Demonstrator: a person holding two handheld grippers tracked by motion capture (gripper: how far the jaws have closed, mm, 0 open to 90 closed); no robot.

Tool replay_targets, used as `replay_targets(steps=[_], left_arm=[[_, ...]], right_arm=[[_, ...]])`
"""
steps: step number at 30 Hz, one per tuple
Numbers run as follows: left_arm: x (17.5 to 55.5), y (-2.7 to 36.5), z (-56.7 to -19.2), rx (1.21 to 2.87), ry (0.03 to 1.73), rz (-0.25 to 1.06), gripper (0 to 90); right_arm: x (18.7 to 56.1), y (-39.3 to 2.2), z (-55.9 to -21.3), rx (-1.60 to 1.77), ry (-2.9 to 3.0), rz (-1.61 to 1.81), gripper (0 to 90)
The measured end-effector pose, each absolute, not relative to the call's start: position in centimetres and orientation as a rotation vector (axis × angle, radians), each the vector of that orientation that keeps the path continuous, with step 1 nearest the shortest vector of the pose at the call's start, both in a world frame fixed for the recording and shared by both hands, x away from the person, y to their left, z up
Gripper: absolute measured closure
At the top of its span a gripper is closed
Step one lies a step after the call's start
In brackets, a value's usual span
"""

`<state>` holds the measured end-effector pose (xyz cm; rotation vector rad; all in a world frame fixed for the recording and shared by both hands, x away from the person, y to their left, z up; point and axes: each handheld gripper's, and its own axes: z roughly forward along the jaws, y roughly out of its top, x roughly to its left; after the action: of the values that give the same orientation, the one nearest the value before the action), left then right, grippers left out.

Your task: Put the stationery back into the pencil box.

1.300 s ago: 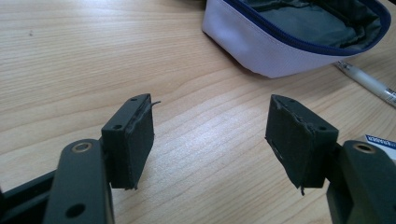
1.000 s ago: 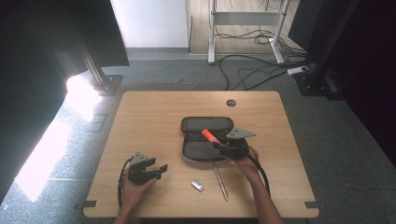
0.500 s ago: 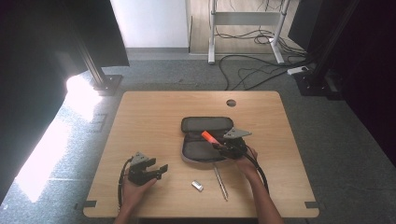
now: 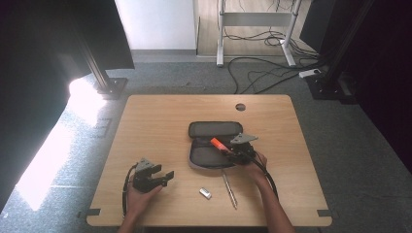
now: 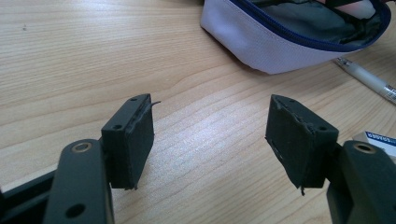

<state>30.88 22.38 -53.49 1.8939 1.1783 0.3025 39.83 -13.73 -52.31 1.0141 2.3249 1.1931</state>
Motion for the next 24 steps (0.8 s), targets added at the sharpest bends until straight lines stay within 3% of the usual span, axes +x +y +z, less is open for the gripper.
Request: replay_targets(steps=[15,24], left_arm=[[30.84,22.40,-53.42,1.894,1.178,0.303,32.6],[30.83,22.38,-53.40,1.894,1.177,0.303,32.6]], right_arm=[[39.68,-13.78,-52.34,1.019,2.297,1.128,63.6],[39.31,-13.98,-51.74,1.055,2.246,1.183,56.2]])
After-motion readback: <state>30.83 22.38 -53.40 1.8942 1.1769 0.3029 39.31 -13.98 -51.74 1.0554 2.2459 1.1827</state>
